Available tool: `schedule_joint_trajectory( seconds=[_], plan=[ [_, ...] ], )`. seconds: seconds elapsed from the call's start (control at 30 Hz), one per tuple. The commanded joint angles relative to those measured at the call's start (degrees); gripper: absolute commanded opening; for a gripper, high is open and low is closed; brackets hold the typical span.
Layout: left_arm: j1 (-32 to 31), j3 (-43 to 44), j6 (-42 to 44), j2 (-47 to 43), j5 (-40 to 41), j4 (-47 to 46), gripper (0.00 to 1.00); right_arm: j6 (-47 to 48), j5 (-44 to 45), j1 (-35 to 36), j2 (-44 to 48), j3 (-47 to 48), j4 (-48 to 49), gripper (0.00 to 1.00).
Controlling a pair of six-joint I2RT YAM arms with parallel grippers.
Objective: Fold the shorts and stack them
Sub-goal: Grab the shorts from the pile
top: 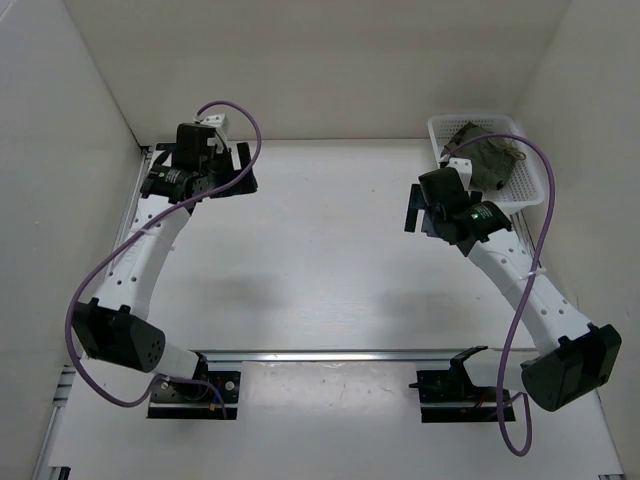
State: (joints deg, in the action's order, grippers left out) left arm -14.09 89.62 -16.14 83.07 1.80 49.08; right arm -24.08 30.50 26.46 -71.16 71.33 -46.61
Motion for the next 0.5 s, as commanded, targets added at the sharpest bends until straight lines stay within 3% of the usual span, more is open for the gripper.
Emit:
schedule_joint_trajectory(
  seconds=[0.0,0.23,0.4,0.47],
  plan=[
    [0.0,2.6,1.8,-5.3,-4.0,-1.4,1.00,-1.4,3.2,-0.2,1.2,0.0,-0.7,1.00],
    [0.0,3.1,1.8,-8.0,-3.5,-1.4,1.00,-2.8,7.0,-0.8,1.8,3.0,-0.7,1.00],
    [0.0,2.0,1.3,-8.5,-2.3,-1.9,1.00,-1.4,7.3,-6.1,-4.3,9.5,-0.7,1.00],
    [0.6,1.4,1.3,-8.5,-6.1,-1.9,1.00,-0.6,2.6,-11.1,-8.1,13.9,-0.1,1.00]
  ],
)
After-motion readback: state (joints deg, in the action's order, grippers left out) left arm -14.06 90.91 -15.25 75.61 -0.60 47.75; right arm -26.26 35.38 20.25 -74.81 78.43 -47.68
